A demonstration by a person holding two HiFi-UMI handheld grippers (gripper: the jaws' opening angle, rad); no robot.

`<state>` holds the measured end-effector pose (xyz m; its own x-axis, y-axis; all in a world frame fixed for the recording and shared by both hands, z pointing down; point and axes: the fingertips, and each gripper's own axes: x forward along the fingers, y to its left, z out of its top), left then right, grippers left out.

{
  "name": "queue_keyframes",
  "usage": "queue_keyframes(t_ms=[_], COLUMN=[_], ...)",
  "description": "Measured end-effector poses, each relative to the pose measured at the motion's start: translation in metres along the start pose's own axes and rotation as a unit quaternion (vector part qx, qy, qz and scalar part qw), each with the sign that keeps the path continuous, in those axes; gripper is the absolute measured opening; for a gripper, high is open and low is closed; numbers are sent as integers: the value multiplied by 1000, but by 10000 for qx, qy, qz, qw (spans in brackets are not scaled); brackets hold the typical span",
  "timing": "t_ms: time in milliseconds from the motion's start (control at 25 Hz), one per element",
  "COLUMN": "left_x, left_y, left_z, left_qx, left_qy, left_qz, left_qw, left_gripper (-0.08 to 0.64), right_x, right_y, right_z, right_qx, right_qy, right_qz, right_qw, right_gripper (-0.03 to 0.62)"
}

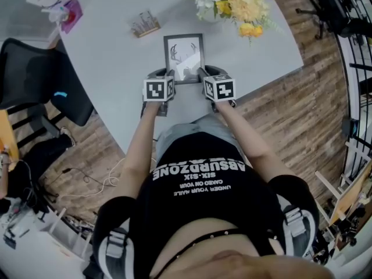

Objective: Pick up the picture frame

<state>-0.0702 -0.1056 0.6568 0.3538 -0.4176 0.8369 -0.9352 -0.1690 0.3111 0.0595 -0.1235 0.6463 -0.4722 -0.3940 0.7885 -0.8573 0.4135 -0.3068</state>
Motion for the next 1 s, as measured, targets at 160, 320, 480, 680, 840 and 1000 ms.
queue_keyframes(t_ms=[160,320,480,680,840,1000], left_x=[-4,-8,-13,-18,-24,-31], left_y=[0,1,1,2,3,2], left_z=[-2,-3,0,2,3,6], left_qx=[-8,18,-12,-46,-55,-52], left_qy=[50,29,-76,-168,-225,-329], left_qz=[35,92,112,120,135,178], left_qw=[10000,10000,9999,9998,9996,9993], left_gripper=[110,110,110,110,110,110], right_x=[-1,-6,-8,-11,-14,-20], right_y=[3,8,9,14,18,21], right_z=[1,6,10,13,16,21], right_qx=[7,14,42,-2,-17,-66], right_qy=[-7,-87,-157,-201,-245,-350], right_qz=[1,-6,2,19,33,2], right_qw=[10000,10000,9999,9998,9997,9994], right_gripper=[101,100,98,98,98,95])
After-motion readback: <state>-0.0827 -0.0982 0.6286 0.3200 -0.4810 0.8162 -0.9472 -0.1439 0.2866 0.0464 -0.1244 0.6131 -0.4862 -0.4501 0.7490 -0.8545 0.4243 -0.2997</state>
